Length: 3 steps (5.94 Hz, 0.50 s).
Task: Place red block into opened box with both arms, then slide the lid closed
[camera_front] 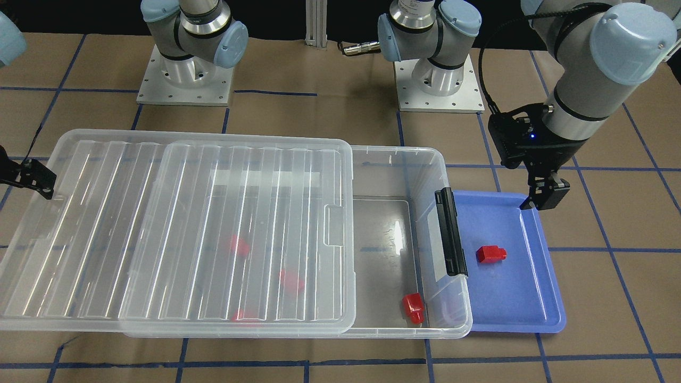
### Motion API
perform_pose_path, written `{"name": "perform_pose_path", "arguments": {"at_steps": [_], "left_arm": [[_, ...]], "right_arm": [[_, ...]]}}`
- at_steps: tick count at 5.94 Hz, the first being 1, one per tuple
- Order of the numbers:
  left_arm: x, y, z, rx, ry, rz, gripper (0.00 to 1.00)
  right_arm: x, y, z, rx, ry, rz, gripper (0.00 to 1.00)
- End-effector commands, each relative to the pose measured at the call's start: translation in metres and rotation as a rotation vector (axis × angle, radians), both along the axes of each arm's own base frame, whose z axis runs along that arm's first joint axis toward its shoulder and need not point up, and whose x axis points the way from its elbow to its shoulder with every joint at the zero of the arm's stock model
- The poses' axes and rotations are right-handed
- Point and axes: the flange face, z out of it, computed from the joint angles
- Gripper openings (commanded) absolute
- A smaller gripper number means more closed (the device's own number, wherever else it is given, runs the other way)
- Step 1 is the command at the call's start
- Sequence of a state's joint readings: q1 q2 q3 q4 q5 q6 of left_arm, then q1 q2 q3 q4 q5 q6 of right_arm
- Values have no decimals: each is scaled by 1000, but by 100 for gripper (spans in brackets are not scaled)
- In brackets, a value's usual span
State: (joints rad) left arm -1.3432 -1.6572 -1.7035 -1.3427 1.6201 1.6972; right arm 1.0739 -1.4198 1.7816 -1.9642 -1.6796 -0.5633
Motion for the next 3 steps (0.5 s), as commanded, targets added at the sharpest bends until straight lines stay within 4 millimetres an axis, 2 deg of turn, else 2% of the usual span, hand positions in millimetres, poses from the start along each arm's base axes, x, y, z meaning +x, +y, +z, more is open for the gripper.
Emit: {"name": "perform_pose_path", "arguments": {"at_steps": [1, 2, 3], "left_arm": [[45, -7, -53, 4, 7, -18, 98], [48, -12, -77, 12, 9, -65, 98], [53, -28, -114, -4, 5, -72, 97]], "right_arm": [[-28, 7, 1, -1, 18, -12, 100], [-33, 8, 2, -2, 19, -15, 100], [-33, 8, 8, -9, 27, -18, 100]]}}
